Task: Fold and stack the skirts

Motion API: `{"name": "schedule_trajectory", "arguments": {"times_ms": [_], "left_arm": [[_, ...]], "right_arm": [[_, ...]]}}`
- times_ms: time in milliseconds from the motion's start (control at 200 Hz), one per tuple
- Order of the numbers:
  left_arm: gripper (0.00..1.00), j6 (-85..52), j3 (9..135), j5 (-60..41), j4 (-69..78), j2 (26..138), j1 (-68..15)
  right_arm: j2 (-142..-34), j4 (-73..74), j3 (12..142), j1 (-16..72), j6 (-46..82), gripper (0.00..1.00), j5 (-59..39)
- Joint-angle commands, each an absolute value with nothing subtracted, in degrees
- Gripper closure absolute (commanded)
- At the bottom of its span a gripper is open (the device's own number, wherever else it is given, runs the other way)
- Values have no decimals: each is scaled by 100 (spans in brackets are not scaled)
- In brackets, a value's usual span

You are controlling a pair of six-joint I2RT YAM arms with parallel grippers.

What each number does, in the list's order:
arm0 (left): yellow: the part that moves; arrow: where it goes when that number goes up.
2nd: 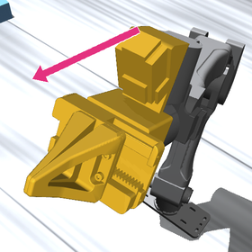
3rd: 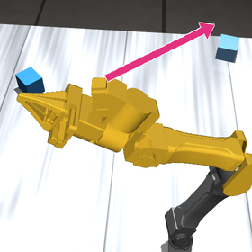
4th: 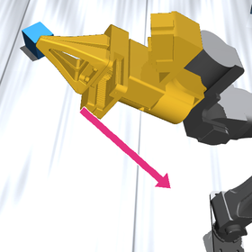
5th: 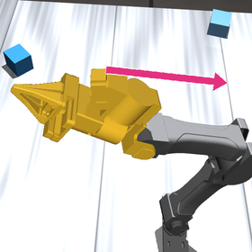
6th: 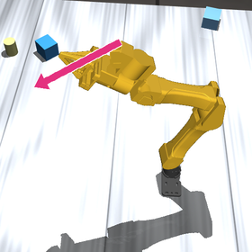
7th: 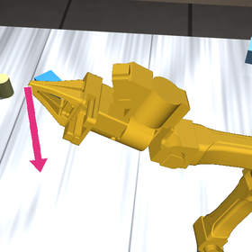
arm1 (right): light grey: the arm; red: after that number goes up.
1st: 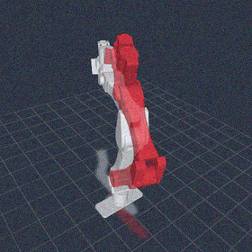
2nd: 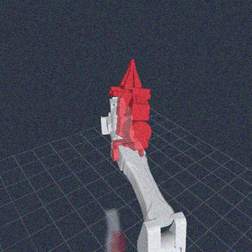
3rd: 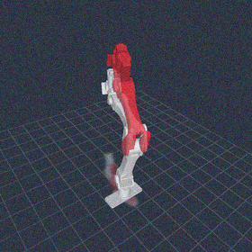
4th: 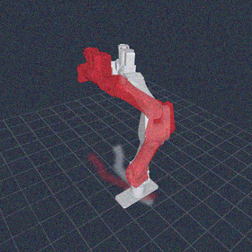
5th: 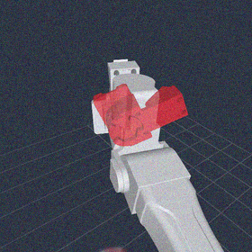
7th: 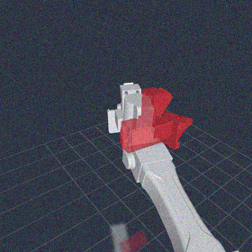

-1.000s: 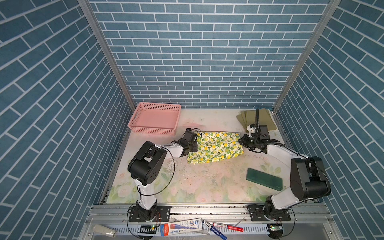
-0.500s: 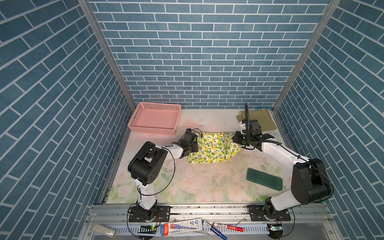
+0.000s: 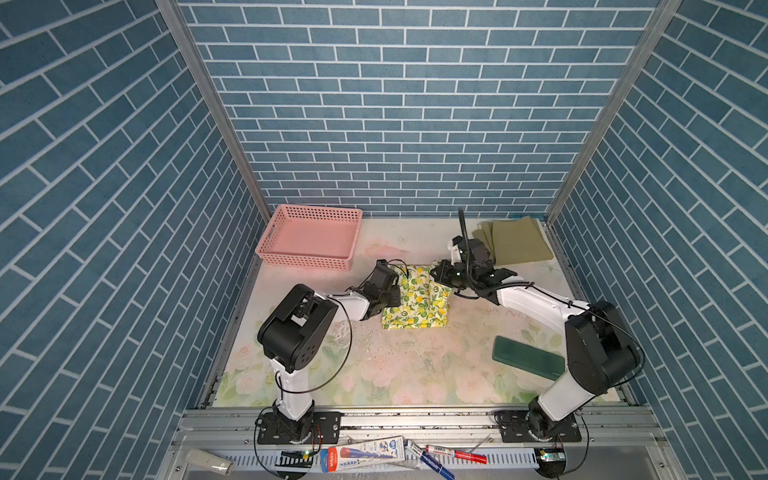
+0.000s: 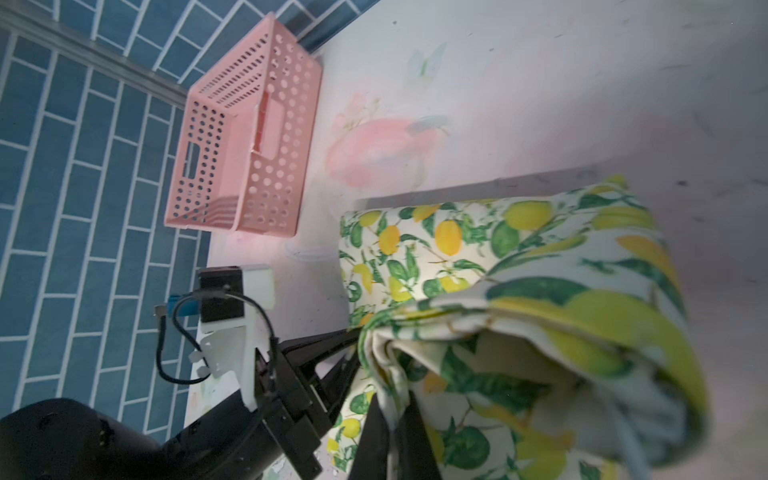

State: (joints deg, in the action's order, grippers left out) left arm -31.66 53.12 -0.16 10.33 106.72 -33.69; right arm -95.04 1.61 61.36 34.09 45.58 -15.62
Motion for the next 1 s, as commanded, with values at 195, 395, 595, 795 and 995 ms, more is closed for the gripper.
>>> {"name": "schedule_trajectory", "arguments": {"times_ms": [195,395,595,795,995], "left_arm": [[100,-3274,4759,-64,471,10558,-3480],[100,-3360,4635,-105,601,10555,-3480],[100,-3406,4547,-99,650,10469,-3480],[100,-3401,4520,-61,606,10393,-3480],[100,-3413,4523,-101,639,10414,-3481]], "right_arm": [[-10424,1565,6456,3857,5546,100,-1830],[-10689,1789,6558,3925,5687,100,-2045],[-10304,966,6686,3902,5242,54,-1639],[-9985,389,6668,3767,5168,48,-1195],[-9620,33,6440,3593,4940,49,-915]]}}
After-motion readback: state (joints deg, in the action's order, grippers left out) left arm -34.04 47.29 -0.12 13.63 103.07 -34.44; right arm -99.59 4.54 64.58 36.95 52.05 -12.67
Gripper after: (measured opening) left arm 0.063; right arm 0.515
